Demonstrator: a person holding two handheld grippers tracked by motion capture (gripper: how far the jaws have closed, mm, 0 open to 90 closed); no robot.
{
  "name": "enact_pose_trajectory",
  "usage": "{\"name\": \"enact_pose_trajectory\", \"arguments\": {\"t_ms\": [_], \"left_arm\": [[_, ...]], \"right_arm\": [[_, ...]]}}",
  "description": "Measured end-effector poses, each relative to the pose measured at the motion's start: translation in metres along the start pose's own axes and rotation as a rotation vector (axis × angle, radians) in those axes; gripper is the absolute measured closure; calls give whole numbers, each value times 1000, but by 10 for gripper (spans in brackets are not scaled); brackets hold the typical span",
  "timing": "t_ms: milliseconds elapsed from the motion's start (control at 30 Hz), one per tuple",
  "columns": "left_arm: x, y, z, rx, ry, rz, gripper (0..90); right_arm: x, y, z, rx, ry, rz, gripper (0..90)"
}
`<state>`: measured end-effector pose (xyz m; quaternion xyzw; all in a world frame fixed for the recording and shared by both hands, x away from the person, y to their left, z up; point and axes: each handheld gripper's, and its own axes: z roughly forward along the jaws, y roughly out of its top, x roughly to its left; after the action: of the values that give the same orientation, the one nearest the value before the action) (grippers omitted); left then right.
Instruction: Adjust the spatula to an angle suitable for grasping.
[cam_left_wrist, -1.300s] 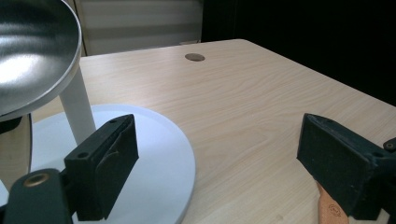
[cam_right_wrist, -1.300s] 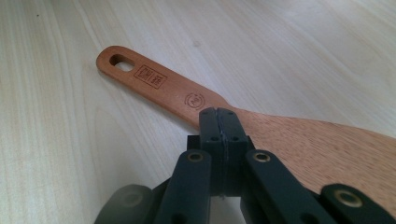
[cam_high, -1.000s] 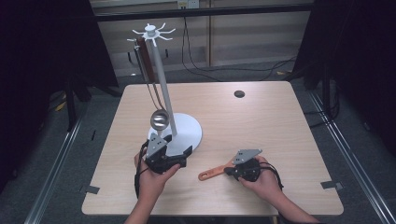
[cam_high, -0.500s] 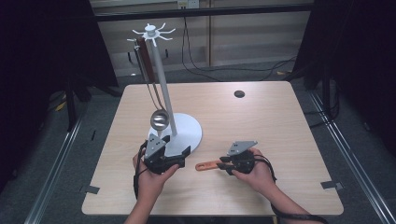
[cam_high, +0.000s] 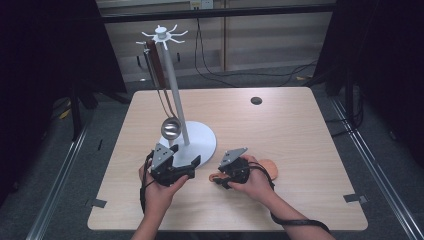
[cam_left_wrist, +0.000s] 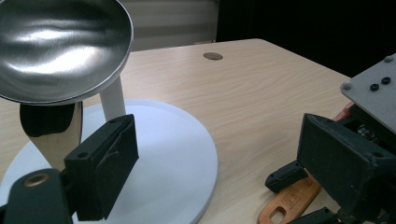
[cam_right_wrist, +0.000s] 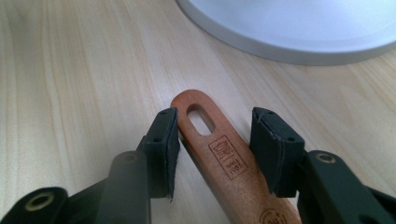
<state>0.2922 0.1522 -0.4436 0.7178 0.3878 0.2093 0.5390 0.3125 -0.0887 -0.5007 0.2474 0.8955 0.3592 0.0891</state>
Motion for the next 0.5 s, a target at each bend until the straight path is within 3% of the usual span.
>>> {"name": "enact_pose_trajectory", "arguments": {"t_ms": [133, 267, 500], "left_arm": [[-1, 0, 0, 0, 0, 5, 123], [-1, 1, 1, 4, 2, 12, 123], [-4, -1, 6, 16, -15, 22, 124]], "right_arm": [[-4, -3, -6, 18, -18, 15, 618], [-16, -13, -14, 9, -46, 75, 668], [-34, -23, -25, 17, -116, 141, 656]]}}
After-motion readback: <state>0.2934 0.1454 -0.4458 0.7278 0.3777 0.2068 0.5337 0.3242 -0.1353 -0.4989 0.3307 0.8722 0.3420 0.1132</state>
